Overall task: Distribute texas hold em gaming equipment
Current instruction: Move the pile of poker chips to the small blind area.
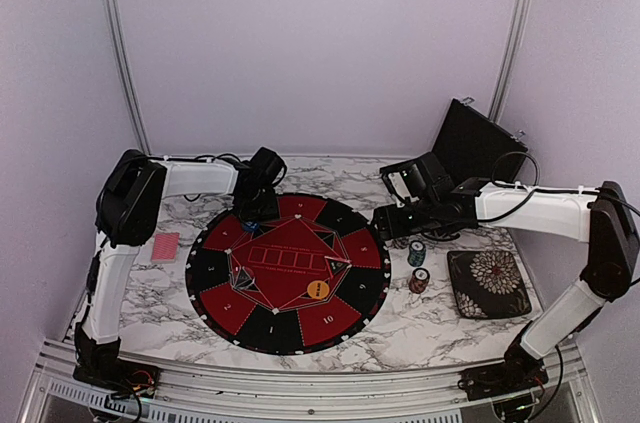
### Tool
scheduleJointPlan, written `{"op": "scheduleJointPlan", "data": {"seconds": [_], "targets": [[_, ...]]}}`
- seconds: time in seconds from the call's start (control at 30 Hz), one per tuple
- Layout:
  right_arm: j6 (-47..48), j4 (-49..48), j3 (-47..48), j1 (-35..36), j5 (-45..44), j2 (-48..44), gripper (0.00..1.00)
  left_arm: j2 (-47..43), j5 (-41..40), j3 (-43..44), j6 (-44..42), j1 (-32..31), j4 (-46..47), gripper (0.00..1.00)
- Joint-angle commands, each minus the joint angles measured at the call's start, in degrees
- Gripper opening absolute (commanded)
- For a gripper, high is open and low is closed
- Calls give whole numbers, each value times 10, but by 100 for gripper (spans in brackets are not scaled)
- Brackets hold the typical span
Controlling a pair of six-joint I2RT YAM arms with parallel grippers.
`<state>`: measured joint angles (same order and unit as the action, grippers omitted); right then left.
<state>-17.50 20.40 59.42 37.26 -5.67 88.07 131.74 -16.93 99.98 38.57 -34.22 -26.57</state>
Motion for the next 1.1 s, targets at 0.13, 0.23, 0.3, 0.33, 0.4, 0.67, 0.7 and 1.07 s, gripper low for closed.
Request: {"op": "scheduleJointPlan", "data": {"seconds": [0.13, 0.23, 0.3, 0.33, 0.4, 0.67, 0.7, 1.07], "targets": [[-8, -8, 10, -5, -1, -3, 76, -14, 11, -52, 10, -18, -56, 20], [-9, -10, 8, -5, 0, -2, 76, -30, 11, -69, 16, -21, -51, 20], [-9, -9, 8, -5, 1, -2, 76, -38, 13, -78, 18, -22, -48, 20], [-9, -10, 8, -6, 1, -2, 76, -43, 13, -82, 17, -24, -48, 20], [-10, -10, 8, -5, 2, -4, 76, -50, 15, -86, 16, -27, -46, 20], [-13, -1, 15, -5, -18, -12, 76, -47, 33, -35, -17, -36, -41, 23], [-13, 2, 18, -5, -22, -13, 76, -48, 35, -25, -23, -38, -42, 23], [-20, 31, 51, -5, -78, -22, 76, -133, 59, -30, -62, -51, -38, 46]]}}
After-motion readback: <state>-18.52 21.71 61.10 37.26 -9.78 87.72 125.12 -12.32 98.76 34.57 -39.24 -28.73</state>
